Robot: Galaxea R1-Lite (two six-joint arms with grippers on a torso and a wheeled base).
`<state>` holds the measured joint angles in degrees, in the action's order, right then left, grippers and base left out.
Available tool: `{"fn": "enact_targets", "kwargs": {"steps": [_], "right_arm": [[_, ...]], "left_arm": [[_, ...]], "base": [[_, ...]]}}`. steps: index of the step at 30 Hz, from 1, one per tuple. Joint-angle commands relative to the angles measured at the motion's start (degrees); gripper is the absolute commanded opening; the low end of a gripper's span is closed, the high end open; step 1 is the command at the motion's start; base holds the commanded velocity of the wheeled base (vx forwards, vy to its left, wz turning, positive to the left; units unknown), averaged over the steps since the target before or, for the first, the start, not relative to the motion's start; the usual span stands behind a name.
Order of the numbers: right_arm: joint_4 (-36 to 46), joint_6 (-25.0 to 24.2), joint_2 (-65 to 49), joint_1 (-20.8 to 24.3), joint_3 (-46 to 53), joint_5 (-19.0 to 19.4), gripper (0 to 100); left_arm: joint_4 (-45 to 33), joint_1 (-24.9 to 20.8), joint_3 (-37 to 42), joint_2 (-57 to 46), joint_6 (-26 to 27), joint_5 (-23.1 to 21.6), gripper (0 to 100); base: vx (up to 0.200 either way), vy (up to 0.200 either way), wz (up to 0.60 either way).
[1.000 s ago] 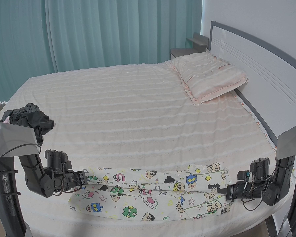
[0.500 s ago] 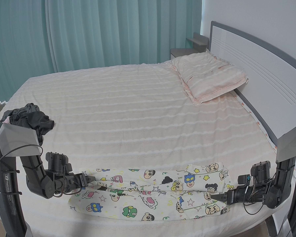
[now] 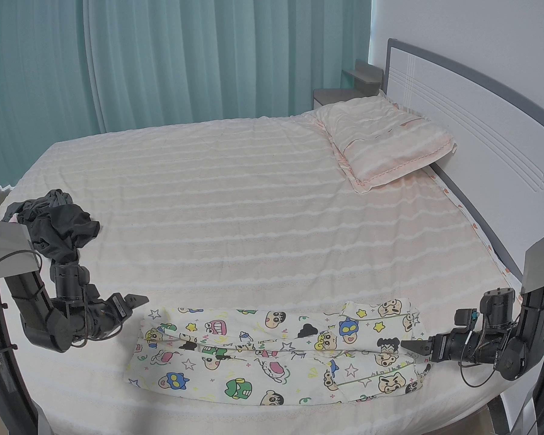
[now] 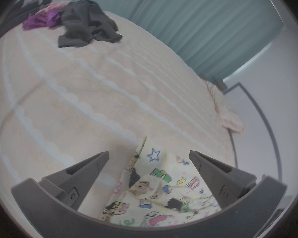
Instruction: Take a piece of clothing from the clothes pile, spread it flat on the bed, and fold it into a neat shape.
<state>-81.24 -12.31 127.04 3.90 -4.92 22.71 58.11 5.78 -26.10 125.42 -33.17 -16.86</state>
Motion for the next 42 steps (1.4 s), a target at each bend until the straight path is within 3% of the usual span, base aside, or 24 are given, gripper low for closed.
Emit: {"fn": "enact_targets", "kwargs": {"steps": [1, 3, 5, 6, 9, 21, 22, 42], "right_arm": [[-0.8, -0.3, 0.8, -0.2, -0.8, 0.3, 100], [-0.8, -1.9, 2.9, 0.6, -3.3, -0.1, 100], [-0.5, -3.8, 4.5, 1.4, -6.1, -0.9, 100], [-0.2, -4.0, 4.9, 1.5, -6.6, -1.2, 100], [-0.2, -4.3, 7.3, 3.0, -8.1, -2.8, 100], [-0.1, -4.7, 10.3, 6.6, -11.5, -5.6, 100], [-0.1, -4.7, 10.3, 6.6, -11.4, -5.8, 0], [-0.1, -4.0, 6.6, 4.5, -3.3, -5.2, 0]], "left_arm": [[0.1, 2.2, -0.5, -5.8, -6.9, -1.9, 100], [0.1, 2.3, -1.1, -8.5, -17.6, -4.1, 100], [0.2, 2.3, -0.8, -10.3, -25.4, -7.0, 100], [0.2, 2.3, -0.7, -10.5, -26.4, -8.0, 100], [0.2, 2.2, 0.3, -10.8, -27.3, -11.0, 100], [0.2, 2.2, 1.0, -10.3, -27.0, -11.4, 100], [0.2, 2.2, 1.0, -10.3, -27.0, -11.4, 100], [0.2, 2.2, 1.1, -10.2, -26.9, -11.3, 100]], "base": [[0.000, 0.000, 0.00], [0.000, 0.000, 0.00], [0.000, 0.000, 0.00], [0.000, 0.000, 0.00], [0.000, 0.000, 0.00], [0.000, 0.000, 0.00], [0.000, 0.000, 0.00], [0.000, 0.000, 0.00]]}}
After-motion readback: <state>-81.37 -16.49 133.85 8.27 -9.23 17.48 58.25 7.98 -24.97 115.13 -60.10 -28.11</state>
